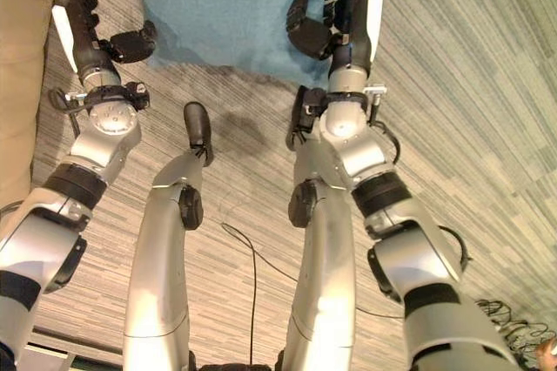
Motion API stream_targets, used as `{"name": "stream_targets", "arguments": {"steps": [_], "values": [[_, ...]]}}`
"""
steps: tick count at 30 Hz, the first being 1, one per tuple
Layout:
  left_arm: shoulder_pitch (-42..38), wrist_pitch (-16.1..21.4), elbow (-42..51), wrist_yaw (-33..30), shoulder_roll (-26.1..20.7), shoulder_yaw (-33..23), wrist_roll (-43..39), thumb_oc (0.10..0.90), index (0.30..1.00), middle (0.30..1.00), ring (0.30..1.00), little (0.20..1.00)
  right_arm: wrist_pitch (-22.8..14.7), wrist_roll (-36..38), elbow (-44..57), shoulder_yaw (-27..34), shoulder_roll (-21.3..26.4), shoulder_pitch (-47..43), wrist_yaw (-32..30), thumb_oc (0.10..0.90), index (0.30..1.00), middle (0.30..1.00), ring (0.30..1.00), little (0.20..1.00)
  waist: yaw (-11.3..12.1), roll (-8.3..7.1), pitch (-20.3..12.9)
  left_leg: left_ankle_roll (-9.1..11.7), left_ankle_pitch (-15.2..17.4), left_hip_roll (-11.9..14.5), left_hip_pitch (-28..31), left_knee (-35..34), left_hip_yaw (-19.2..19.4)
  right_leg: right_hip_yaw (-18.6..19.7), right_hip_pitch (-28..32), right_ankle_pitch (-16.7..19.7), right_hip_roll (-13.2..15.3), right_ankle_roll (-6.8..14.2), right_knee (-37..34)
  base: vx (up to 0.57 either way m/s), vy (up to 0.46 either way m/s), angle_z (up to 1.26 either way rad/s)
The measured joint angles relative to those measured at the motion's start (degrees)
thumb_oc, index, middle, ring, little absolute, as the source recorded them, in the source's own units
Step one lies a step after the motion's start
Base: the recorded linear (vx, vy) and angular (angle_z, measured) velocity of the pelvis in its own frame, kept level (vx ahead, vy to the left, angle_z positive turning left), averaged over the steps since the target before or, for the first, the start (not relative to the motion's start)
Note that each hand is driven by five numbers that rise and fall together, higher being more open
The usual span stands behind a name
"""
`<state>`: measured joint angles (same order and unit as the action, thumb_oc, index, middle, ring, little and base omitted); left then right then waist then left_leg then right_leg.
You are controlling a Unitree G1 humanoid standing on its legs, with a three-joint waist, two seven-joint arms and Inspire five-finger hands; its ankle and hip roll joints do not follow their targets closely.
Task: Pick up all the scattered cushions and arrange them neatly on the sofa.
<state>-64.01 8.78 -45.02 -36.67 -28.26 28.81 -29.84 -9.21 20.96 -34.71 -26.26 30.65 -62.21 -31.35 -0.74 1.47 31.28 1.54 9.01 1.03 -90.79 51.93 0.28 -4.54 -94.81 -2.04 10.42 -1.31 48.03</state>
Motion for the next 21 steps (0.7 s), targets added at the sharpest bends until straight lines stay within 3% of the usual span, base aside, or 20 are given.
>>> {"name": "stream_targets", "arguments": {"steps": [11,12,13,21], "values": [[-1.01,0.7,-0.02,2.07,8.83,1.96,-8.54,0.8,0.9,0.9,0.9,0.9,1.65,-0.35,-0.02,-0.3,-0.21,-0.28,0.03,0.4,0.3,0.3,0.3,0.3,-0.57,-0.03,0.01,-0.56,0.73,0.13,0.0,2.17,0.12,0.36,0.34,0.21,-0.16,0.35,0.93,0.0,0.0,0.0],[-1.01,1.04,-0.02,2.07,8.9,1.97,-9.68,0.579,0.568,0.568,0.568,0.568,1.65,-0.34,-0.02,-0.34,-0.41,-0.34,0.03,0.4,0.3,0.3,0.3,0.3,-0.71,-0.05,0.03,-0.65,0.93,0.17,0.0,2.67,0.11,0.35,0.5,0.19,-0.23,0.39,1.03,0.0,-0.008,-0.06],[-1.01,1.12,-0.02,2.07,8.92,1.97,-10.87,0.4,0.3,0.3,0.3,0.3,1.65,-0.33,-0.02,-0.43,-0.53,-0.31,0.03,0.4,0.3,0.3,0.3,0.3,-0.9,-0.05,0.03,-0.76,1.08,0.18,0.01,3.04,0.11,0.36,0.7,0.18,-0.24,0.42,1.08,0.0,-0.011,-0.06],[-0.01,2.79,-0.04,0.85,7.75,1.33,-15.14,0.4,0.3,0.3,0.3,0.3,1.61,0.97,0.0,-1.61,-0.48,-0.06,-0.05,0.4,0.3,0.3,0.3,0.3,-3.27,-0.15,0.04,-2.22,2.0,0.13,0.08,4.94,1.05,1.48,1.36,0.72,-0.23,1.81,1.35,-0.01,-0.005,-0.04]]}}
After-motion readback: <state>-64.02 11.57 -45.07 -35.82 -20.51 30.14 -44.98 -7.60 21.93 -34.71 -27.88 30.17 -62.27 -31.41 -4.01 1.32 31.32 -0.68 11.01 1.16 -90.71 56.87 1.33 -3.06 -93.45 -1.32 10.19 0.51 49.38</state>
